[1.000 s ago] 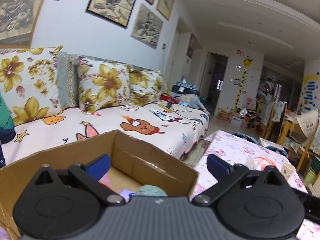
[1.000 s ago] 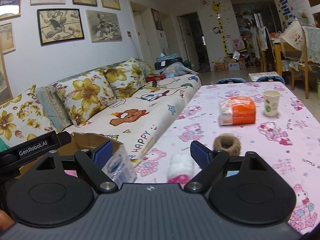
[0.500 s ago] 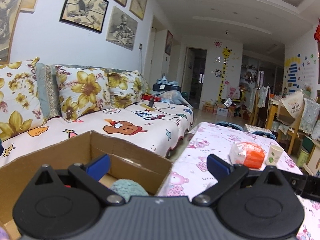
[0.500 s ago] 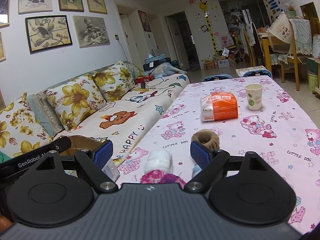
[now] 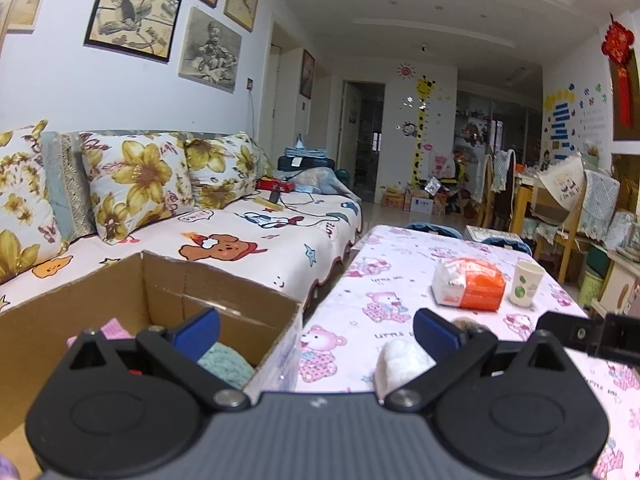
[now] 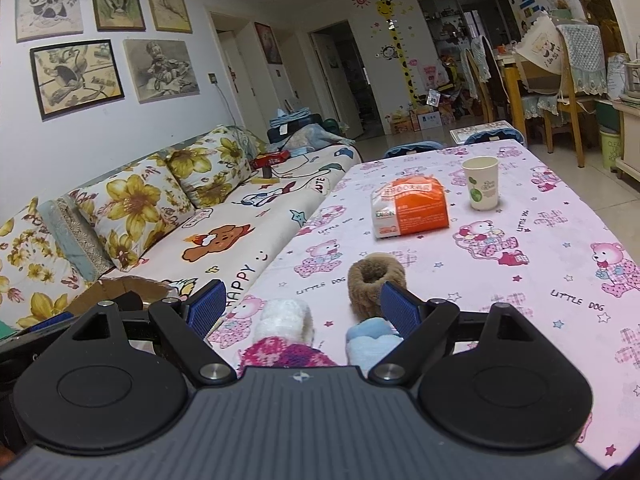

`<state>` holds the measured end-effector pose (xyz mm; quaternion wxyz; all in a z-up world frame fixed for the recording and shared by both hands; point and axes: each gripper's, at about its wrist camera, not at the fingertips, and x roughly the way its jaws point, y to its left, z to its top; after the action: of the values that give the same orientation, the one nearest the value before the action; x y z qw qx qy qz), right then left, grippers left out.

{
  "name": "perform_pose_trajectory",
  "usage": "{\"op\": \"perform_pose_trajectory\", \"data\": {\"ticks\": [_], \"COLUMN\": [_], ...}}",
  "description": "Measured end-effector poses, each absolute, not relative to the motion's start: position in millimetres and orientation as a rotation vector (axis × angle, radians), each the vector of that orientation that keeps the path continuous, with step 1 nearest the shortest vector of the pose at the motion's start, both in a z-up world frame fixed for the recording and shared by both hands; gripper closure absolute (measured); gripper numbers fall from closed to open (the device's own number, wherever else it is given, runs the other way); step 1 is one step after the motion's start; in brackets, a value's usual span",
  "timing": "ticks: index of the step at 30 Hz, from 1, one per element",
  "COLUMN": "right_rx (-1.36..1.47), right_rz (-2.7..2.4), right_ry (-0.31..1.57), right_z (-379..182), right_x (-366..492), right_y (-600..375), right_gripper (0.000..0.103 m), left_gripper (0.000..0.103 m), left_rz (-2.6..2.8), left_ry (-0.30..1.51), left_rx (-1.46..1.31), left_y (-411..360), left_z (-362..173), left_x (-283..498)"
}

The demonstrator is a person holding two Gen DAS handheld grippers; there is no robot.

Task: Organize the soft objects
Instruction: 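Move both tools back from the box to the items on the table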

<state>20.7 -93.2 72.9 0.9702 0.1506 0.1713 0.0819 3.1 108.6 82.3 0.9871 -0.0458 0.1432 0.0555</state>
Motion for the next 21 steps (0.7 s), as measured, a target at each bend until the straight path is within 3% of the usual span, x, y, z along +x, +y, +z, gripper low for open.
{"op": "perform_pose_trajectory", "data": {"ticks": [12,21], "right_rx": [0.324,0.319], "right_rz": [0.123,0.076], "right_ry": [0.357,0.405], "right_z": [66.1,54.3], "right_x": [31.8,51.0], "right_y": [-88.9,-83.8], "right_gripper": [0.000,0.000], "left_gripper": [0.001,0.001], "left_rz": [0.063,0.086], "left_ry": [0.317,0.516], "left_rx": [-0.016,0.005], "left_y": [87.7,67.6], "left_z": [74.5,53.4], "left_x": [2.8,-11.3]}}
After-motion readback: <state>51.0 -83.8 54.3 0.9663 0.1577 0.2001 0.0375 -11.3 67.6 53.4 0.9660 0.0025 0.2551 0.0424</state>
